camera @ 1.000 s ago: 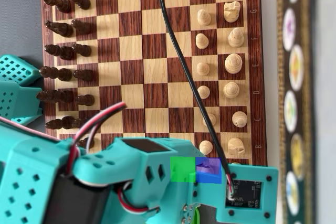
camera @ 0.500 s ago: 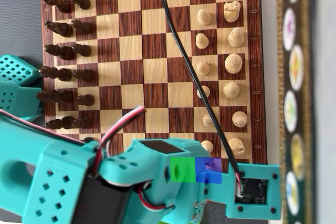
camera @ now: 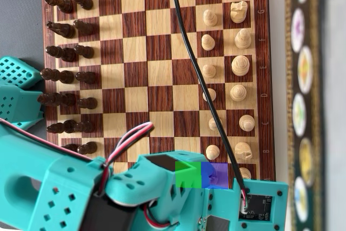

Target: Play chess

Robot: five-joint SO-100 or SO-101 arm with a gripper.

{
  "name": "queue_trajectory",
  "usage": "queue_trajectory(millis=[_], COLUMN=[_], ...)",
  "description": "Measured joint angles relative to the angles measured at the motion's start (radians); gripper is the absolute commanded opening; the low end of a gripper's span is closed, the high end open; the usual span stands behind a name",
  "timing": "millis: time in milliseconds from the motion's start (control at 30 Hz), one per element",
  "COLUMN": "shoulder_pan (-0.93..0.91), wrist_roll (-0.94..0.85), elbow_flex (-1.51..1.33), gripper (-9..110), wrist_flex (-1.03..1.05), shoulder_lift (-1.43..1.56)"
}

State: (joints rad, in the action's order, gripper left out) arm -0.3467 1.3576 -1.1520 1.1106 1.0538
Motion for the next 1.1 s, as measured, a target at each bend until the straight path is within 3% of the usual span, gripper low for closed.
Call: queue_trajectory(millis=[567,767,1100], shoulder_pan=[0.000,0.000,0.000], wrist_roll=[0.000,0.000,0.000], elbow_flex=[0.000,0.000,0.000], gripper=[14,6,6], wrist_flex=[0.000,0.000,0.000], shoulder_lift=[0.000,0.000,0.000])
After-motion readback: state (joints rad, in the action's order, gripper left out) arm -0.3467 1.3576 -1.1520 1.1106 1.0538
